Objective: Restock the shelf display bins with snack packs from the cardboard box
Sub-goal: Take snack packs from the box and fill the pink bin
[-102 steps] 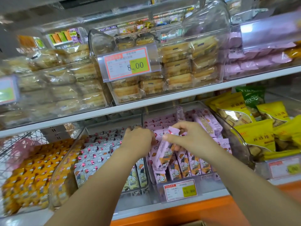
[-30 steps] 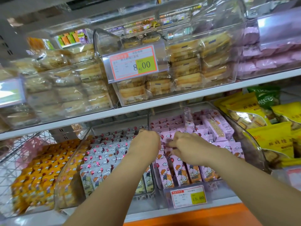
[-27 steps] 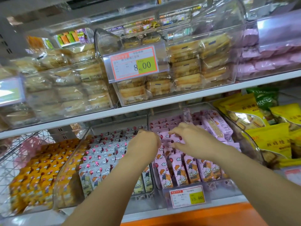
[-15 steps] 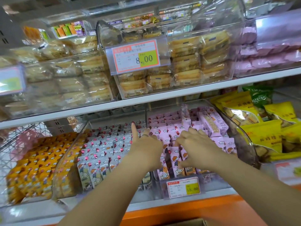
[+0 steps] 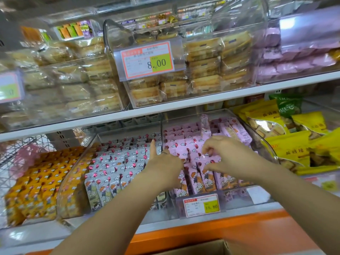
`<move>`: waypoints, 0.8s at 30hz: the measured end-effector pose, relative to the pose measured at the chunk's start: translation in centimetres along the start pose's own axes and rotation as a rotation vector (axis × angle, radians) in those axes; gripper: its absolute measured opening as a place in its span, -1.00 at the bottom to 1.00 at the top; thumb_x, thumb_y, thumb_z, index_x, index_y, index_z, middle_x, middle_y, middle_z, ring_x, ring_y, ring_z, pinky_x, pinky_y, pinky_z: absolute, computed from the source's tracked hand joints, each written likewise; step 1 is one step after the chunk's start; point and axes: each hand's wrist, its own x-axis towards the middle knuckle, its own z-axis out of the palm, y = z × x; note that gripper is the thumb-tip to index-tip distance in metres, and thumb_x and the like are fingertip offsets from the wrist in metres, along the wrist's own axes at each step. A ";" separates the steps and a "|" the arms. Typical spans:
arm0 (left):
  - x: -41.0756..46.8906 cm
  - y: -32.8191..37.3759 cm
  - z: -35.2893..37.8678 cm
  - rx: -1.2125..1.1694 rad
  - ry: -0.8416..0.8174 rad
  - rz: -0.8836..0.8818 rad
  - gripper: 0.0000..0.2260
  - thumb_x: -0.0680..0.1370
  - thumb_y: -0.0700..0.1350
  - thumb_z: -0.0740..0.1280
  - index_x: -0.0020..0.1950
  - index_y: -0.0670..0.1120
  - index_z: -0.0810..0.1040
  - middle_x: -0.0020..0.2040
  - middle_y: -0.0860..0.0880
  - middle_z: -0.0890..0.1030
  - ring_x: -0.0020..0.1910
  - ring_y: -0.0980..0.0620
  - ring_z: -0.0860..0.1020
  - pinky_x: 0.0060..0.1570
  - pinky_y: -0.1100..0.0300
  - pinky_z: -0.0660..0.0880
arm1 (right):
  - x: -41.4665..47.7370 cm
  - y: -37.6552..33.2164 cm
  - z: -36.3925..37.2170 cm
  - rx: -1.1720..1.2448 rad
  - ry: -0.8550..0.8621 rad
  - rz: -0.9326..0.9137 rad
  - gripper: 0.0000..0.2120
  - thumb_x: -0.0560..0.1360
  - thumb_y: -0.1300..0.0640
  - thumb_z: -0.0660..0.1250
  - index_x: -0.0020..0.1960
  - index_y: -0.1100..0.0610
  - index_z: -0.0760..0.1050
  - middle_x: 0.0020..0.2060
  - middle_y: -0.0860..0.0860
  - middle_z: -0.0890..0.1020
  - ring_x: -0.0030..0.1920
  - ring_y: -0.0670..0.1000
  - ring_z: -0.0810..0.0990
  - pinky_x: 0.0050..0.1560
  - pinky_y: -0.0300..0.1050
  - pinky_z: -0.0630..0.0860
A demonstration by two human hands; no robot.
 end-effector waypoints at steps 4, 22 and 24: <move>-0.3 0.1 -0.2 -0.003 0.015 0.036 -0.69 0.53 0.12 0.33 0.18 -0.02 0.51 0.02 0.01 0.57 0.30 -0.09 0.38 0.36 -0.38 -0.22 | -1.4 1.1 -0.5 0.093 -0.225 0.092 -0.93 0.49 0.11 0.39 -0.07 0.09 0.61 -0.23 -0.11 0.62 -0.30 -0.24 0.52 -0.36 -0.50 0.36; 1.3 1.2 -0.3 -0.154 0.152 0.083 -0.49 0.56 0.03 0.33 0.45 0.12 0.21 0.05 -0.03 0.61 0.03 -0.08 0.56 -0.14 0.16 0.34 | -1.4 3.4 1.0 0.086 -0.513 0.146 -0.71 0.61 0.15 0.21 0.30 0.09 0.52 0.26 -0.04 0.56 0.18 -0.05 0.53 0.24 -0.16 0.43; 1.0 1.0 -0.3 -0.102 0.193 0.081 -0.47 0.55 0.10 0.32 0.47 0.13 0.20 0.06 0.00 0.62 0.08 -0.06 0.55 -0.01 0.13 0.33 | -1.5 3.1 0.1 0.114 -0.476 0.138 -0.72 0.59 0.15 0.23 0.28 0.08 0.53 0.06 -0.11 0.64 -0.04 -0.15 0.56 0.00 -0.36 0.45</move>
